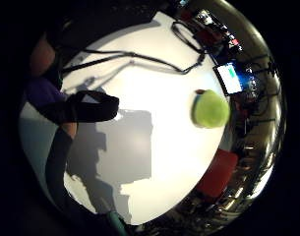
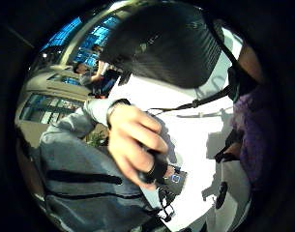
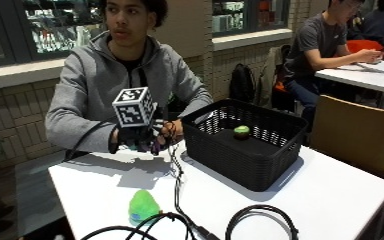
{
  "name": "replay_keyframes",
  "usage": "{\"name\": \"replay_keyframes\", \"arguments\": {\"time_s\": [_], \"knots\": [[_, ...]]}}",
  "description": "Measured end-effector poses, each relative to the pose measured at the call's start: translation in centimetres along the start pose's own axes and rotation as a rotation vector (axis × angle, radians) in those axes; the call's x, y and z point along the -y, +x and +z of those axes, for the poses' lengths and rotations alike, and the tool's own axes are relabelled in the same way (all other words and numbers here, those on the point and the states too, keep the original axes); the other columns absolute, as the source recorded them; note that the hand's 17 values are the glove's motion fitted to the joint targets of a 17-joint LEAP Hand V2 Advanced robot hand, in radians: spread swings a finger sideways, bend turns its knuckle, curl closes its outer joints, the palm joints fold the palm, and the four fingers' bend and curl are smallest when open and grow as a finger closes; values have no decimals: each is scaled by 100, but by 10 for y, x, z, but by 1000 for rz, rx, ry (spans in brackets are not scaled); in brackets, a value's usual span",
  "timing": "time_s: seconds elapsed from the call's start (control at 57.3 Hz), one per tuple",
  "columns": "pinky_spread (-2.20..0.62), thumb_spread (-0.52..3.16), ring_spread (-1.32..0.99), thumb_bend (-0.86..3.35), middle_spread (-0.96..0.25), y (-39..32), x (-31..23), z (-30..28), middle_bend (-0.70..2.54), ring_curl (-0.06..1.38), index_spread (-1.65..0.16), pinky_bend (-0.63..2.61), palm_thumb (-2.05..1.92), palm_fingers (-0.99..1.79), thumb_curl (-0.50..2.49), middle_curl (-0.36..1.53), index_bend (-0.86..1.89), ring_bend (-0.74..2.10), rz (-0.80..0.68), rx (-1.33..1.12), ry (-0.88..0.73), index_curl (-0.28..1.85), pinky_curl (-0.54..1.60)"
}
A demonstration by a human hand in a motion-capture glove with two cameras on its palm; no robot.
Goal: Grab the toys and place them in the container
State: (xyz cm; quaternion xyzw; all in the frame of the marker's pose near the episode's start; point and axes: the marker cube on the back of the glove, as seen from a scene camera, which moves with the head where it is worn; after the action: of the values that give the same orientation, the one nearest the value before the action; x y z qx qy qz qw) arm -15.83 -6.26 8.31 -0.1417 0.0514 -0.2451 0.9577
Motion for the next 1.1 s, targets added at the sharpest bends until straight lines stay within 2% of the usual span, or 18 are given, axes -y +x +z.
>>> {"name": "replay_keyframes", "arguments": {"time_s": [0.122,0.314,0.488,0.558,0.715,0.889,0.977,1.029,1.046,1.099], "knots": [[-35,112,-33,25,-19,9,9,-49,51,55,-23,102,83,79,65,41,41,83,29,0,14,51,41],[-39,95,-37,21,-23,5,37,-97,56,59,-22,105,83,78,75,50,46,86,-17,-15,59,62,43],[-40,83,-38,21,-26,-18,78,-124,60,63,-20,108,83,75,85,58,49,91,-221,-152,119,72,45],[-40,80,-39,21,-27,-40,100,-129,61,65,-20,109,83,73,88,62,50,92,-148,-72,111,76,45],[-40,74,-40,20,-28,-72,148,-120,63,68,-19,112,82,69,95,70,52,95,-200,-115,67,85,47],[-39,70,-41,21,-30,-85,173,-108,64,72,-19,116,80,62,103,79,53,98,-227,-138,11,94,48],[-37,74,-39,18,-30,-83,177,-101,59,74,-20,124,77,41,102,82,39,97,-170,-96,-73,95,50],[-28,97,-32,15,-25,-78,176,-101,55,73,-20,131,62,5,95,81,18,88,-152,-21,-143,90,53],[-22,101,-28,4,-20,-75,175,-101,48,71,-21,138,47,-27,89,77,1,78,-146,-5,-158,83,55],[-15,110,-22,-3,-14,-66,170,-104,45,65,-22,143,35,-36,80,74,-9,63,-123,-7,-170,68,53]]}}
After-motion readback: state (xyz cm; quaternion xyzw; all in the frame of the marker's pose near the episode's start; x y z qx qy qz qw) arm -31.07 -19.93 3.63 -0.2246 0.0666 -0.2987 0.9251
